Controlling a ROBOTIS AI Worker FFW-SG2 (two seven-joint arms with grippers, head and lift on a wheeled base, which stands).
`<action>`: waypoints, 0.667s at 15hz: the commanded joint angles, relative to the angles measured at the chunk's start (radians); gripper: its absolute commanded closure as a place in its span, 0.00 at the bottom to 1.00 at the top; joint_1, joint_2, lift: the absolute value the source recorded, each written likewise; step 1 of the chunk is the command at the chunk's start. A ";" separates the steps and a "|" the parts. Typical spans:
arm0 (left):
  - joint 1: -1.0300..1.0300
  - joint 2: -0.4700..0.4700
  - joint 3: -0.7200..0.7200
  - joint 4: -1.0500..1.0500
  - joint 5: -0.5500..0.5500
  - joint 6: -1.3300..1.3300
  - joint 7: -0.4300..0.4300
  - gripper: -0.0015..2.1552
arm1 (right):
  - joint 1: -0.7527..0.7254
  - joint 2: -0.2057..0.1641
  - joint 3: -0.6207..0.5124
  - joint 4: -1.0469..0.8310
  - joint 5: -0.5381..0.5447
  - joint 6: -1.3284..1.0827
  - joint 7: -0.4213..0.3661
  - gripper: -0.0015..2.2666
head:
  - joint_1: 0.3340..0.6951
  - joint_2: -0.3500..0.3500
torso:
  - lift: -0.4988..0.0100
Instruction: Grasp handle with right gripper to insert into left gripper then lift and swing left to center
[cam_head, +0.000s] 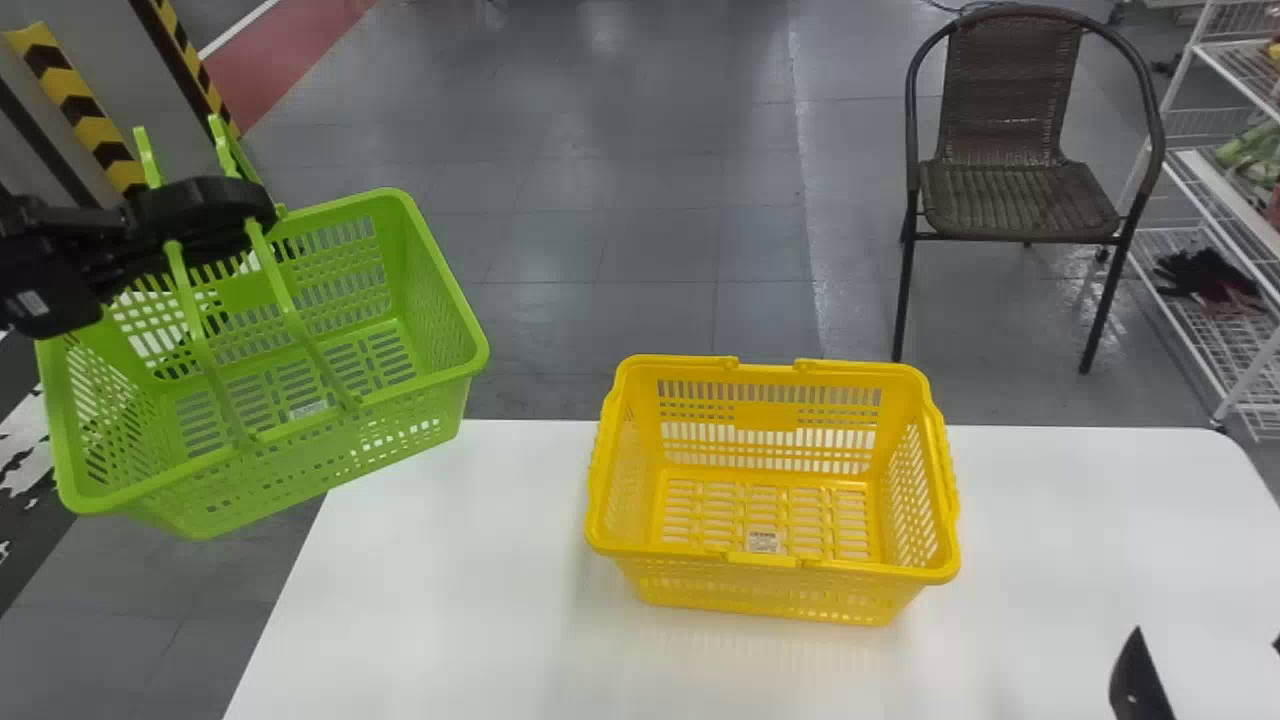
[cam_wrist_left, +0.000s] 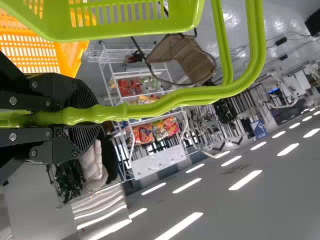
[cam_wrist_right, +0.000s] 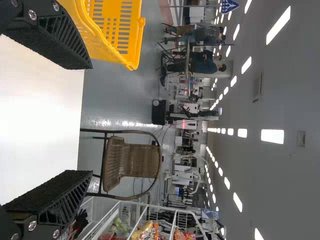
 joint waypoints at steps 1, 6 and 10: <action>0.182 0.013 0.120 -0.100 0.046 0.001 -0.001 0.83 | 0.001 -0.005 -0.001 0.002 0.000 0.001 0.001 0.03 | 1.00 0.79 | 0.98; 0.576 0.002 0.365 -0.331 0.183 0.001 -0.007 0.83 | -0.001 -0.009 -0.007 0.005 -0.009 0.001 0.004 0.03 | 1.00 0.86 | 0.98; 0.805 -0.099 0.479 -0.538 0.267 0.001 -0.012 0.83 | -0.009 -0.009 -0.007 0.008 -0.009 0.013 0.007 0.03 | 1.00 0.88 | 0.98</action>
